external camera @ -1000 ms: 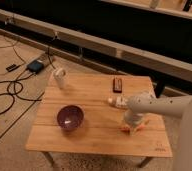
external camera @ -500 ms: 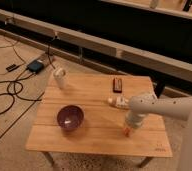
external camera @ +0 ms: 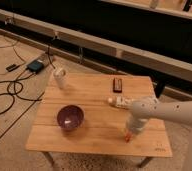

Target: Drag the pepper across the table

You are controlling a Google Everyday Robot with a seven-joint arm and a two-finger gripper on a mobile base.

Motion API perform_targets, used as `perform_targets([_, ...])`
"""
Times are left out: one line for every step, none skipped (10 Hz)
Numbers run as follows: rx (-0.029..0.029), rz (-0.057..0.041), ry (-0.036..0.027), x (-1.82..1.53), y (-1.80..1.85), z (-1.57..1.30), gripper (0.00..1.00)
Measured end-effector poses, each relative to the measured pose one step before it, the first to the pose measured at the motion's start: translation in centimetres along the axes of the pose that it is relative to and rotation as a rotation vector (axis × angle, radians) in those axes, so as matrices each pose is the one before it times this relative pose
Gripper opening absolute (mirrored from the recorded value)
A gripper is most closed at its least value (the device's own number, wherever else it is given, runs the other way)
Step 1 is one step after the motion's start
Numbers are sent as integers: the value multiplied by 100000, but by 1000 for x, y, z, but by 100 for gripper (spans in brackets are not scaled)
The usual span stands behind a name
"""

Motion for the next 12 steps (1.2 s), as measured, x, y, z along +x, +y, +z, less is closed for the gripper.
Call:
perform_targets([456, -1414, 1068, 1906, -629, -1, 0])
perform_targets([250, -960, 784, 1514, -535, -69, 0])
perform_targets([-70, -1161, 789, 1757, -487, -150, 0])
perform_targets([13, -1185, 765, 1949, -588, -194, 0])
perform_targets([-248, -888, 749, 1746, -409, -55, 0])
perform_targets([-169, -786, 1252, 2029, -480, 60, 0])
perform_targets([-238, -572, 1342, 1824, -372, 120, 0])
perform_targets([-192, -340, 2154, 2008, -439, 271, 0])
perform_targets([-7, -455, 1829, 1494, -296, 281, 0])
perform_targets([-436, -693, 3342, 2371, -335, 578, 0])
perform_targets([-104, -384, 1673, 1112, -112, 288, 0])
perform_targets([8, -927, 2693, 1655, -169, 554, 1])
